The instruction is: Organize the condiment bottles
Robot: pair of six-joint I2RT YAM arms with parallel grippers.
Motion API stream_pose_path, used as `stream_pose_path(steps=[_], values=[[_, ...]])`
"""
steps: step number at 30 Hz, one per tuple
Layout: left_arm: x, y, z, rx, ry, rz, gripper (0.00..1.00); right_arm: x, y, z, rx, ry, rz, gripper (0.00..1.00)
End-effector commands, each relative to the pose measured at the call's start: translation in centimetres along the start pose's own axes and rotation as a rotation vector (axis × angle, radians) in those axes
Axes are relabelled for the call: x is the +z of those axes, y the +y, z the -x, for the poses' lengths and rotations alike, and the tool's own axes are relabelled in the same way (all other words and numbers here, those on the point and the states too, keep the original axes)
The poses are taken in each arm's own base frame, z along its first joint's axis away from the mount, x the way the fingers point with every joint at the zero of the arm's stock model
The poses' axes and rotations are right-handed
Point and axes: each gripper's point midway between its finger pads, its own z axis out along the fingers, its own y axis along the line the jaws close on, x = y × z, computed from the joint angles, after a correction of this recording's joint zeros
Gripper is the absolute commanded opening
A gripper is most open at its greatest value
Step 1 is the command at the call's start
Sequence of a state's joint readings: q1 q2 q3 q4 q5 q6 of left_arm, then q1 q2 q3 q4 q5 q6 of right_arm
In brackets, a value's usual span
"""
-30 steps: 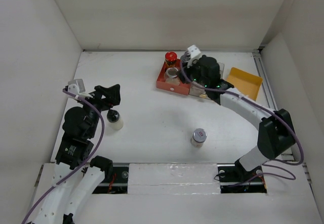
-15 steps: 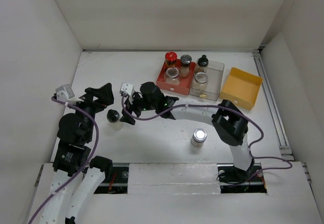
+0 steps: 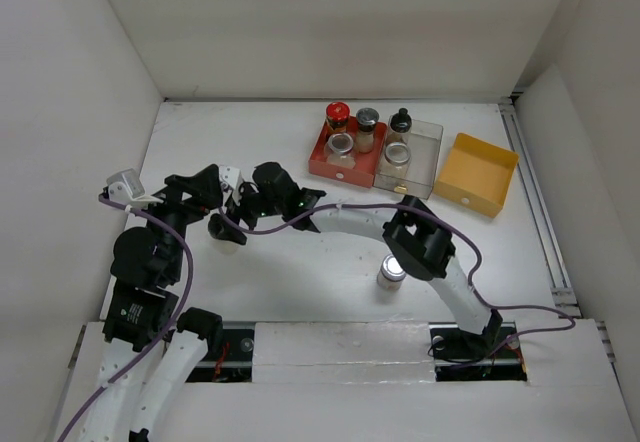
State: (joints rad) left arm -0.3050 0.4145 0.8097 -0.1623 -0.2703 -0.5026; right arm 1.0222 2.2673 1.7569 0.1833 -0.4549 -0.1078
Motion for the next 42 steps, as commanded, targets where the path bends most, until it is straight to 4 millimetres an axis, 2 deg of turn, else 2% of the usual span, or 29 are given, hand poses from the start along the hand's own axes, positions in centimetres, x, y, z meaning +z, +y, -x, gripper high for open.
stream_pose_path(steps=[1,5,8,11,13,15,16,17,18,19,20,21,22,23,24,25,26,28,29,30,31,32,33,34,35,36,38,40,42], values=[[0.1,-0.5,0.8,-0.006,-0.026,-0.02,0.98,1.2,1.9,3.0,-0.038,-0.074,0.07,1.0],[0.1,-0.7,1.0,-0.009,-0.034,-0.026,0.98,1.7,2.1,2.7,-0.018,-0.07,0.091,1.0],[0.1,-0.8,0.9,-0.009,-0.029,-0.034,0.98,2.6,1.5,2.2,-0.018,-0.07,0.08,1.0],[0.1,-0.8,0.9,-0.009,-0.029,-0.034,0.98,3.1,1.2,1.1,-0.002,-0.055,0.072,0.97],[0.1,-0.8,0.9,-0.009,-0.029,-0.034,0.99,3.1,1.2,1.1,-0.002,-0.055,0.072,0.86],[0.1,-0.8,0.9,-0.009,-0.029,-0.034,0.99,2.7,1.0,2.1,-0.004,-0.084,0.048,0.77],[0.1,-0.8,0.9,-0.009,-0.029,-0.034,0.99,2.2,1.2,1.6,0.011,-0.085,0.039,0.69],[0.1,-0.8,0.9,-0.009,-0.029,-0.034,0.99,1.1,1.5,4.9,-0.011,-0.163,0.036,0.66],[0.1,-0.8,0.9,-0.009,-0.029,-0.034,0.99,0.4,1.8,6.1,-0.013,-0.194,0.036,0.64],[0.1,-0.8,0.9,-0.009,-0.029,-0.034,0.99,-0.6,1.4,6.0,-0.002,-0.203,0.025,0.63],[0.1,-0.7,1.0,-0.009,-0.034,-0.026,0.99,-2.6,2.2,9.5,-0.012,-0.272,0.026,0.63],[0.1,-0.7,1.0,-0.009,-0.034,-0.026,0.99,-4.2,1.6,11.7,-0.031,-0.34,0.01,0.61],[0.1,-0.7,1.0,-0.009,-0.034,-0.026,0.99,-5.8,1.0,12.9,-0.036,-0.376,0.0,0.61],[0.0,-0.6,0.8,-0.009,-0.034,-0.026,0.99,-8.6,0.5,15.0,-0.045,-0.435,-0.017,0.59],[0.0,-0.5,0.8,-0.009,-0.034,-0.026,0.99,-9.7,1.0,16.0,-0.049,-0.458,-0.015,0.59],[0.0,-0.5,0.8,-0.009,-0.034,-0.026,0.99,-11.2,0.6,16.8,-0.05,-0.481,-0.031,0.58],[0.0,-0.7,0.7,-0.009,-0.029,-0.035,0.99,-14.2,-0.2,17.8,-0.058,-0.517,-0.066,0.58],[-0.1,-0.9,0.6,0.001,-0.019,-0.051,0.99,-17.4,-1.8,18.4,-0.06,-0.538,-0.138,0.58],[0.0,-1.3,0.1,0.0,-0.008,-0.078,0.99,-19.8,-4.3,18.3,-0.049,-0.543,-0.226,0.58],[0.0,-1.7,0.2,0.01,-0.007,-0.099,0.99,-21.2,-5.5,16.9,-0.029,-0.526,-0.281,0.58],[-0.1,-2.2,0.2,0.009,-0.003,-0.123,0.99,-24.2,-6.0,17.7,-0.035,-0.538,-0.344,0.58],[0.1,-2.9,-0.5,0.022,0.028,-0.164,0.99,-26.2,-7.7,17.2,-0.014,-0.538,-0.436,0.58],[0.5,-3.2,-1.4,0.029,0.066,-0.178,0.99,-29.1,-10.7,15.1,0.006,-0.507,-0.547,0.58],[0.7,-3.6,-1.8,0.054,0.082,-0.207,0.99,-32.2,-11.3,15.8,0.004,-0.529,-0.622,0.58],[0.8,-4.0,-2.5,0.057,0.112,-0.228,0.99,-34.2,-12.7,14.3,0.028,-0.493,-0.708,0.57],[0.8,-4.9,-3.3,0.071,0.152,-0.286,0.99,-38.4,-15.7,12.9,0.072,-0.486,-0.9,0.57],[1.4,-5.2,-5.0,0.087,0.22,-0.309,0.99,-42.6,-17.3,10.3,0.129,-0.441,-1.074,0.57],[1.4,-5.8,-5.6,0.097,0.252,-0.344,0.99,-48.3,-19.8,7.5,0.186,-0.407,-1.31,0.57],[1.7,-5.8,-5.7,0.097,0.254,-0.343,0.99,-51.4,-20.8,5.4,0.246,-0.393,-1.431,0.56]])
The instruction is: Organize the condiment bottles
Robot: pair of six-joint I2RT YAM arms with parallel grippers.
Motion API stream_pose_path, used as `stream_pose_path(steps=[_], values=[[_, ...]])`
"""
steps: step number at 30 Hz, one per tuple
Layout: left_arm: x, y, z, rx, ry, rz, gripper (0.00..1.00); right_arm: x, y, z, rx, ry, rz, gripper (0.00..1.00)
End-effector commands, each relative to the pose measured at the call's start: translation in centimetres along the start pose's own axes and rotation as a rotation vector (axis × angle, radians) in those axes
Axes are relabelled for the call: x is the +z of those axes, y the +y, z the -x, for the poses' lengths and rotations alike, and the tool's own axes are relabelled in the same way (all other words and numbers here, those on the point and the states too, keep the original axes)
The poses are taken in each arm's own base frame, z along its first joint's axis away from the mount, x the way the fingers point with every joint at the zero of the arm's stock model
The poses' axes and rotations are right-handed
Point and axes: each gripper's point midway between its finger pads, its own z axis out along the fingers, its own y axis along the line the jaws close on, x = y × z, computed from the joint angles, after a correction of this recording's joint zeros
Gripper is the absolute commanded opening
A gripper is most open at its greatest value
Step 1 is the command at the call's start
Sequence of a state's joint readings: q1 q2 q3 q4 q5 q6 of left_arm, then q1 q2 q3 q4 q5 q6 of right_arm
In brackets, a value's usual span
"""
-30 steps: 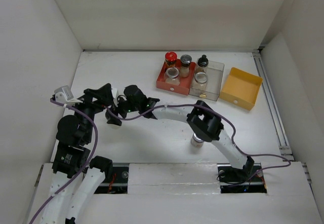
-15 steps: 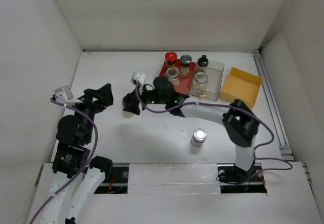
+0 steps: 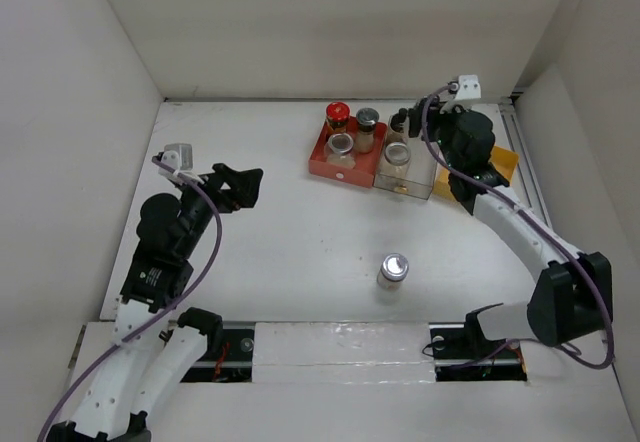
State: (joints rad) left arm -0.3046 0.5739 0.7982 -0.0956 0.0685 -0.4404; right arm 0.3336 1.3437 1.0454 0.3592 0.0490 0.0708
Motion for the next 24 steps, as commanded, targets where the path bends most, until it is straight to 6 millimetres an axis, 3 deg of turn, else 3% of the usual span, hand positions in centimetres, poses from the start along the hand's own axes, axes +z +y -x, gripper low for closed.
stream_pose_path(steps=[1,2,4,7,8,13,16,17,19,20,24], values=[[0.1,-1.8,0.6,0.035,-0.008,-0.101,0.99,-1.4,-8.7,-1.1,0.021,0.028,-0.339,0.56],[0.4,-1.7,0.4,0.034,0.0,-0.097,0.99,-1.7,-10.2,-1.0,0.029,0.022,-0.381,0.56],[0.4,-1.7,0.4,0.034,0.0,-0.097,0.99,-1.7,-14.3,-3.7,0.052,0.071,-0.486,0.56],[0.6,-1.6,0.2,0.033,0.009,-0.092,0.99,-2.0,-18.4,-5.7,0.09,0.108,-0.588,0.56],[0.6,-1.6,0.2,0.033,0.009,-0.092,0.99,-2.2,-19.1,-5.6,0.091,0.106,-0.603,0.56],[0.6,-1.6,0.2,0.033,0.009,-0.092,0.99,-2.1,-22.6,-9.1,0.111,0.169,-0.694,0.56],[0.6,-1.6,0.2,0.033,0.009,-0.092,0.99,-1.2,-23.5,-10.0,0.129,0.186,-0.687,0.56],[0.8,-1.5,0.0,0.033,0.017,-0.088,0.99,-0.9,-24.1,-11.1,0.132,0.209,-0.69,0.56],[0.8,-1.5,0.0,0.033,0.017,-0.088,0.99,0.5,-24.2,-11.0,0.136,0.207,-0.664,0.54],[0.8,-1.5,0.0,0.033,0.017,-0.088,0.99,1.1,-24.3,-12.3,0.139,0.232,-0.655,0.54],[0.8,-1.3,0.1,0.033,0.013,-0.08,0.99,2.9,-24.2,-13.5,0.149,0.255,-0.608,0.54]])
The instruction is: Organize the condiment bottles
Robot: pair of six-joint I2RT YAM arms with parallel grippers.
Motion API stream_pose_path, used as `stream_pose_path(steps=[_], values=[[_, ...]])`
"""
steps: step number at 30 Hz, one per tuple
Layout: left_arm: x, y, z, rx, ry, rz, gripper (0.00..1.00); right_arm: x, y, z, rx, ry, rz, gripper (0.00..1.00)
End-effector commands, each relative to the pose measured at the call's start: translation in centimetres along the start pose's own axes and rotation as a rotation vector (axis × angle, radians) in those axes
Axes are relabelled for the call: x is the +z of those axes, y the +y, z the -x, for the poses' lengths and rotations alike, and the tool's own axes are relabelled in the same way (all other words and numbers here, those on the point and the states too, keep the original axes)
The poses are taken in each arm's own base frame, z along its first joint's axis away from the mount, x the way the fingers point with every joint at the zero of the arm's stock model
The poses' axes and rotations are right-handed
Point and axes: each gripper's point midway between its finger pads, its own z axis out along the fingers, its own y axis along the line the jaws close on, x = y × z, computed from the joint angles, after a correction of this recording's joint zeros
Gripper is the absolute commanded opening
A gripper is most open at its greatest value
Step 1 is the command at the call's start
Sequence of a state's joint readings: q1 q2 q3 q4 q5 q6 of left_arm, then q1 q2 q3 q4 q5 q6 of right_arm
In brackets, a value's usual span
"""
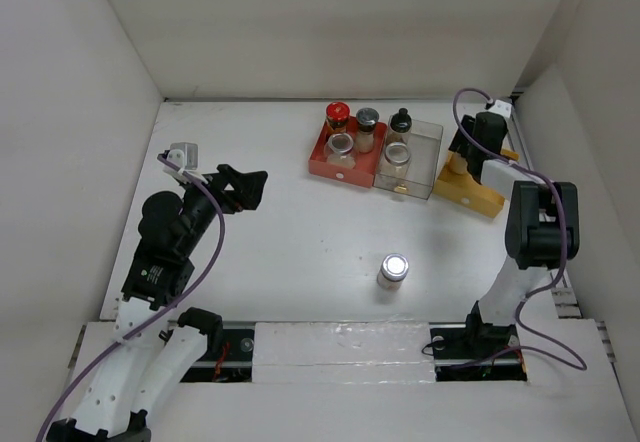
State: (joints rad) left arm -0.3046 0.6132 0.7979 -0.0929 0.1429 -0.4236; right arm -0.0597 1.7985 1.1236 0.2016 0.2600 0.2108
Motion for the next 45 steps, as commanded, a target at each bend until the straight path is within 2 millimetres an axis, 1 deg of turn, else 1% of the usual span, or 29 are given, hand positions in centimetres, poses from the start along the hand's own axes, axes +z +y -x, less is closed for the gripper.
stream_pose_path(steps=[1,2,3,7,8,10,12,15,19,22,25,26,29,30,31,32,33,34,35,36,37,38,39,40,41,42,43,44,45], values=[[0.1,-0.7,1.5,0.021,-0.055,-0.031,0.99,0.5,2.6,5.7,0.053,-0.145,0.097,0.54],[0.1,-0.7,1.5,0.021,-0.055,-0.031,0.99,0.7,3.3,6.4,0.054,-0.152,0.124,0.54],[0.1,-0.7,1.5,0.021,-0.055,-0.031,0.99,1.0,3.5,5.7,0.05,-0.137,0.14,0.54],[0.1,-0.6,1.6,0.02,-0.059,-0.023,0.99,1.0,4.9,5.6,0.043,-0.126,0.196,0.54],[0.1,-0.6,1.6,0.02,-0.059,-0.023,0.99,0.9,5.3,4.9,0.039,-0.11,0.219,0.54],[0.1,-0.6,1.6,0.02,-0.059,-0.023,0.99,0.7,6.1,5.0,0.037,-0.111,0.268,0.56],[-0.1,-0.7,1.8,0.021,-0.067,-0.027,0.99,0.8,6.6,4.4,0.033,-0.093,0.297,0.6],[-0.1,-0.6,1.6,0.02,-0.059,-0.023,0.99,1.0,6.6,4.0,0.041,-0.083,0.295,0.68],[-0.3,-0.7,1.8,0.021,-0.067,-0.027,0.99,0.3,5.6,5.5,0.04,-0.127,0.241,0.78],[-0.3,-0.7,1.8,0.021,-0.067,-0.027,0.99,0.1,5.3,6.2,0.03,-0.139,0.226,0.88],[-0.5,-0.8,2.0,0.022,-0.075,-0.031,0.99,0.2,5.3,5.3,0.017,-0.117,0.23,0.94],[-0.5,-0.8,2.0,0.022,-0.075,-0.031,0.99,-0.3,5.6,5.3,0.014,-0.119,0.239,0.95],[-0.5,-0.7,2.0,0.022,-0.08,-0.023,0.99,-2.1,4.8,5.6,0.017,-0.14,0.203,0.99],[-0.5,-0.7,2.0,0.022,-0.08,-0.023,0.99,-2.9,4.7,5.0,0.013,-0.135,0.191,0.99],[-0.5,-0.7,2.0,0.022,-0.08,-0.023,0.99,-5.0,4.7,7.0,0.023,-0.189,0.192,0.99],[-0.5,-0.7,2.0,0.022,-0.08,-0.023,0.99,-6.1,4.6,7.4,0.026,-0.207,0.188,0.99],[-0.5,-0.8,2.0,0.022,-0.075,-0.031,0.99,-7.5,5.3,7.6,0.024,-0.224,0.203,0.99],[-0.3,-0.7,1.8,0.021,-0.067,-0.027,0.99,-9.7,5.3,8.1,0.029,-0.253,0.216,0.99],[-0.3,-0.7,1.8,0.021,-0.067,-0.027,0.99,-10.9,5.7,7.6,0.021,-0.244,0.233,0.99],[-0.3,-0.7,1.8,0.021,-0.067,-0.027,0.99,-12.5,7.6,6.6,0.001,-0.228,0.292,0.99],[-0.3,-0.7,1.8,0.021,-0.067,-0.027,0.99,-13.6,8.0,4.4,-0.006,-0.185,0.313,0.99],[-0.3,-0.7,1.8,0.021,-0.067,-0.027,0.99,-15.9,8.9,4.0,0.004,-0.179,0.365,0.99],[-0.3,-0.7,1.8,0.021,-0.067,-0.027,0.99,-17.2,9.6,2.7,-0.006,-0.151,0.402,0.99],[-0.5,-0.8,2.0,0.022,-0.075,-0.031,0.99,-19.1,11.2,1.0,-0.028,-0.11,0.474,0.99],[-0.5,-0.7,2.0,0.022,-0.08,-0.023,0.99,-21.2,11.1,0.1,-0.039,-0.1,0.517,0.99],[-0.5,-0.9,1.9,0.022,-0.075,-0.031,0.98,-22.4,10.7,-2.2,-0.061,-0.018,0.528,0.99],[-0.5,-0.9,1.9,0.022,-0.075,-0.031,0.98,-24.1,11.1,-3.6,-0.075,0.02,0.561,0.99],[-0.6,-1.1,2.3,0.023,-0.083,-0.035,0.98,-25.2,10.6,-5.0,-0.098,0.058,0.567,0.99],[-0.6,-1.1,2.3,0.023,-0.083,-0.035,0.98,-27.0,9.6,-6.3,-0.101,0.109,0.57,0.99]])
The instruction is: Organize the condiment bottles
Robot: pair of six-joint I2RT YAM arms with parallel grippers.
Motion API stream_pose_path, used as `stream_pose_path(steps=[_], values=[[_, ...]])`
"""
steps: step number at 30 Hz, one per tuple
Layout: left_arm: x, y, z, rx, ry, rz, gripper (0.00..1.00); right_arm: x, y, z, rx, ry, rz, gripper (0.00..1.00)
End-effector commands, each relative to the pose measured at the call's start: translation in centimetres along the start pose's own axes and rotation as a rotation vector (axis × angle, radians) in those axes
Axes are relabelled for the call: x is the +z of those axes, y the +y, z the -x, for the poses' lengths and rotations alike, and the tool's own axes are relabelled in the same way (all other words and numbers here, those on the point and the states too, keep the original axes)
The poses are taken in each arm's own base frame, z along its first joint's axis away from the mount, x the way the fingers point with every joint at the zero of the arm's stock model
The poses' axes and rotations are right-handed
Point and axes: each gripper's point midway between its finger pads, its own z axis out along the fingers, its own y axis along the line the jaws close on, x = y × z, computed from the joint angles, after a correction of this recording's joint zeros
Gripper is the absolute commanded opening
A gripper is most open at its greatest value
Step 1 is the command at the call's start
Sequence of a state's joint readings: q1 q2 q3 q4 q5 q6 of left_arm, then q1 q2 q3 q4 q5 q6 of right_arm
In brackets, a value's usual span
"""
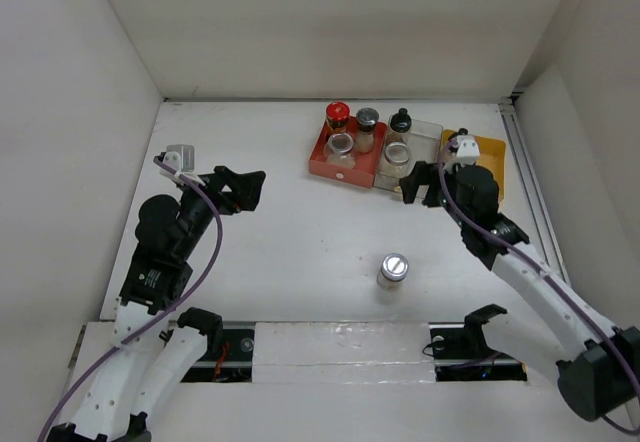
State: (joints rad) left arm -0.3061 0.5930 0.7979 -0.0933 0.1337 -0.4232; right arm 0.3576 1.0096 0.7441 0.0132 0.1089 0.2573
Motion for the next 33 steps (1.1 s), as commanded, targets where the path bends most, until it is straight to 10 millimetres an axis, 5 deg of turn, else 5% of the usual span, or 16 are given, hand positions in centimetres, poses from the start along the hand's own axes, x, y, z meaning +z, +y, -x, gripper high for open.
stream_pose_path(steps=[1,8,15,24,29,31,33], values=[[-0.2,-1.1,1.8,0.02,-0.058,-0.041,0.98,-4.8,0.3,-6.0,0.01,0.232,0.007,0.99],[0.1,-0.6,1.5,0.009,-0.052,-0.014,0.99,-10.2,4.7,-13.6,-0.091,0.62,0.252,0.99],[-0.4,-0.4,2.3,0.009,-0.087,0.006,0.99,-13.0,7.5,-16.8,-0.227,0.775,0.342,0.99],[-0.9,-0.6,2.7,0.011,-0.104,-0.004,0.99,-11.6,7.3,-18.1,-0.271,0.791,0.237,0.99],[-0.9,-0.5,2.5,0.01,-0.096,0.001,0.99,-11.4,6.3,-18.9,-0.313,0.805,0.158,0.76],[-0.9,-0.5,2.5,0.01,-0.096,0.001,0.99,-11.1,6.6,-17.7,-0.323,0.759,0.141,0.57],[-0.9,-0.5,2.5,0.01,-0.096,0.001,0.99,-10.4,6.7,-15.4,-0.304,0.67,0.113,0.53]])
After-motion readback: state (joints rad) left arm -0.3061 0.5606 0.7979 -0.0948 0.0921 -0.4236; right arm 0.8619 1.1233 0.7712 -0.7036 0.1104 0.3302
